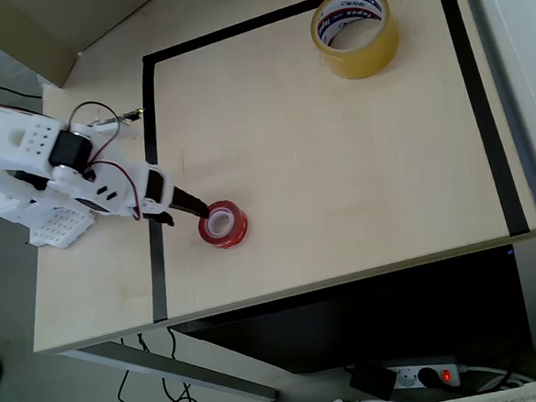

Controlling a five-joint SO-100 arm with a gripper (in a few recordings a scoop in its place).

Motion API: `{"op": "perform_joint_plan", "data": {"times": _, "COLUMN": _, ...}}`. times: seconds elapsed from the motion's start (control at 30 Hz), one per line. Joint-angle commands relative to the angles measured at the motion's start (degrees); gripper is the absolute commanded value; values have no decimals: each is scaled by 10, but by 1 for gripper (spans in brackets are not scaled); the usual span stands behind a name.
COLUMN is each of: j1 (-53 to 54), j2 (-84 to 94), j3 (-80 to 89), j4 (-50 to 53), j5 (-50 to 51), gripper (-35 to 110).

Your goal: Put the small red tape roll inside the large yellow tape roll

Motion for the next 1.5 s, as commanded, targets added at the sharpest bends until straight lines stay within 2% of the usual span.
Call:
{"op": "perform_joint_plan", "data": {"times": 0.0, "j1": 11, "j2": -16, "j3": -48, "j4": -15, "j5": -10, "gripper": 28}}
{"op": "perform_joint_plan", "data": {"times": 0.23, "j1": 11, "j2": -56, "j3": -65, "j4": -27, "j5": -10, "gripper": 21}}
{"op": "perform_joint_plan", "data": {"times": 0.43, "j1": 24, "j2": -99, "j3": -100, "j4": -19, "j5": -9, "gripper": 0}}
{"op": "perform_joint_plan", "data": {"times": 0.6, "j1": 38, "j2": -126, "j3": -138, "j4": -7, "j5": -10, "gripper": 0}}
{"op": "perform_joint_plan", "data": {"times": 0.9, "j1": 9, "j2": -14, "j3": -158, "j4": -33, "j5": -5, "gripper": 0}}
{"op": "perform_joint_plan", "data": {"times": 1.13, "j1": -81, "j2": 105, "j3": -145, "j4": -172, "j5": -5, "gripper": 0}}
{"op": "perform_joint_plan", "data": {"times": 1.47, "j1": -236, "j2": 17, "j3": -163, "j4": -425, "j5": 2, "gripper": 0}}
